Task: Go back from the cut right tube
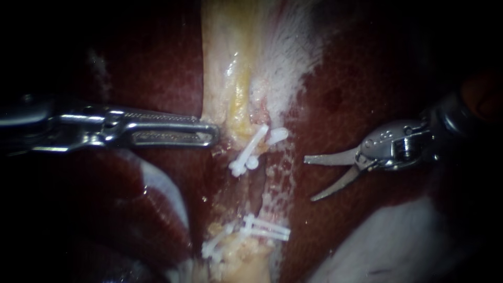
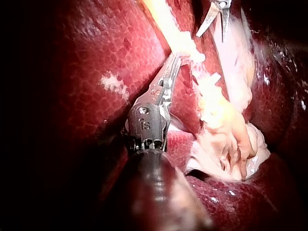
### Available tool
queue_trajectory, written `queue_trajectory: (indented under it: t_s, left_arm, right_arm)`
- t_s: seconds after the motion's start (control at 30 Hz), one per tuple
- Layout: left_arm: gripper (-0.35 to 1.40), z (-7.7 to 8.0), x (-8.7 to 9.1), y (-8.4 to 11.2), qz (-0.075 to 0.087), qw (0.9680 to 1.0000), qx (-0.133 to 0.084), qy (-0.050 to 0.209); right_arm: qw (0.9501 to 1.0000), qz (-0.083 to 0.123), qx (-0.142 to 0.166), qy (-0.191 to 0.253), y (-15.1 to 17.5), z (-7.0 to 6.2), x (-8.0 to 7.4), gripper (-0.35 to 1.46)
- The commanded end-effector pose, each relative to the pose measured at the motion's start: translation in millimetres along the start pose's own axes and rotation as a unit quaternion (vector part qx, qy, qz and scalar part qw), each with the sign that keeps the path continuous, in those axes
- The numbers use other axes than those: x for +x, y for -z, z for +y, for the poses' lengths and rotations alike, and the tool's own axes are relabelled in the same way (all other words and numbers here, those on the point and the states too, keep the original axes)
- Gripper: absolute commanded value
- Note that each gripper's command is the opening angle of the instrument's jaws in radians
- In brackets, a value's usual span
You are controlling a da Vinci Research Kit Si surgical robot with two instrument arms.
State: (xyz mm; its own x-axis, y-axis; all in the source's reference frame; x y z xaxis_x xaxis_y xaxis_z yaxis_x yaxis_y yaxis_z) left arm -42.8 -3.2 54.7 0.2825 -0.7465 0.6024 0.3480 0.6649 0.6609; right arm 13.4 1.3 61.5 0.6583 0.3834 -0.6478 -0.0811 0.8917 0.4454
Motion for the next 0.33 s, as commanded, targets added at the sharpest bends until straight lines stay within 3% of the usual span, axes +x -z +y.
queue_trajectory:
  t_s: [0.03, 0.33]
  left_arm:
    - [-0.2, 0.0, 0.0, 0.0, 0.0, 1.0, 0.0, 0.0]
    - [-0.2, 0.1, -0.1, 0.1, 0.0, 1.0, 0.0, 0.0]
  right_arm:
    - [1.0, 0.0, 0.0, 0.0, 0.0, 0.0, 0.0, 1.43]
    - [1.0, 0.0, 0.0, -0.003, 0.3, 0.0, 0.0, 1.43]
